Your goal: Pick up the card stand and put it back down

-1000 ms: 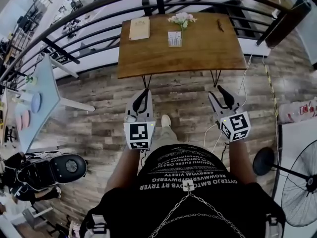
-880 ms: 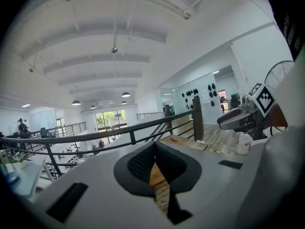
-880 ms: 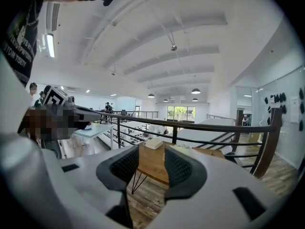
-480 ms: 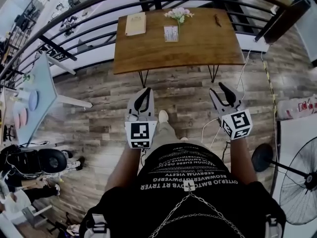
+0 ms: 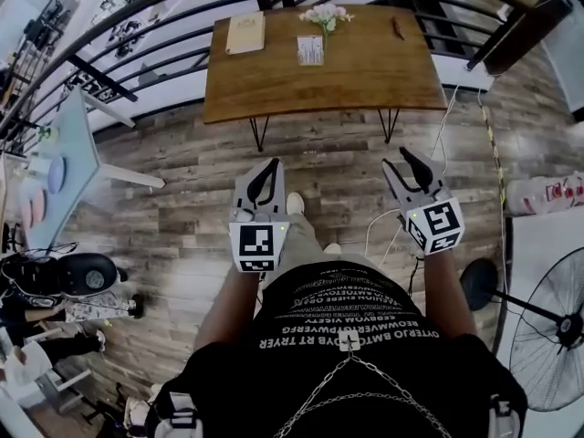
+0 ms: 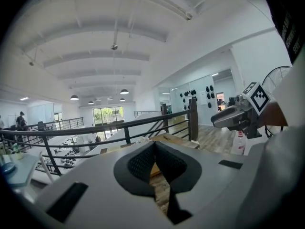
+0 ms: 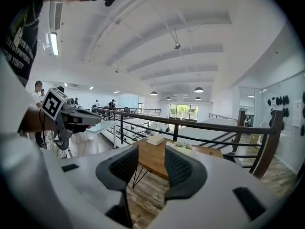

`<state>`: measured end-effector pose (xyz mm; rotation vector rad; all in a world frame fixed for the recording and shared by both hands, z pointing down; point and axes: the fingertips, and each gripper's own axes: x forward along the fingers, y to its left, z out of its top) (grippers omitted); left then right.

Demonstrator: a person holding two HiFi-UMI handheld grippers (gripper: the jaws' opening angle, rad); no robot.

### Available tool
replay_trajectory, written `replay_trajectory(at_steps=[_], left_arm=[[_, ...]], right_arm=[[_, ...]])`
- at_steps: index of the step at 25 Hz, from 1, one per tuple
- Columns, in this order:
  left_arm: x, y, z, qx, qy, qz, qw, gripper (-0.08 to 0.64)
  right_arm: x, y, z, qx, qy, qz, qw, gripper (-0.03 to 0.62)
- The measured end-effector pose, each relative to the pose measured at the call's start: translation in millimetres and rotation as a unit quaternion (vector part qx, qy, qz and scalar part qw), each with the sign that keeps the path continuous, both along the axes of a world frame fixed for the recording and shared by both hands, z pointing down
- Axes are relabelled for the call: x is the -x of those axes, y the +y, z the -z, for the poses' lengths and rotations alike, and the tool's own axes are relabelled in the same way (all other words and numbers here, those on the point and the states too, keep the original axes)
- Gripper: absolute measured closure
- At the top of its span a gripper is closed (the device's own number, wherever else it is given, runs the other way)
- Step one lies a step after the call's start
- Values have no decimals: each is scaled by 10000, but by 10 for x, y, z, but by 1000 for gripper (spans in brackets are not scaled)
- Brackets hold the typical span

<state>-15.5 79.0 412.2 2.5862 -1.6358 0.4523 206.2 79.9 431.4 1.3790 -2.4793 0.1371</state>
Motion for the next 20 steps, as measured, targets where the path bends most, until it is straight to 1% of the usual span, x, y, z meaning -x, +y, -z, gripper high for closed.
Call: replay_trajectory(at_steps=[8, 13, 20], left_arm=[[72, -61, -32, 93, -78, -26, 9999, 534], [114, -253, 107, -186, -29, -116, 9998, 532], [143, -654, 87, -17, -119, -313, 9994, 532]], right_arm=[[82, -118, -17, 1, -65, 22, 10000, 420], [91, -306, -24, 2, -90, -35, 10000, 419], [174, -679, 13, 19, -126, -120, 9998, 417]])
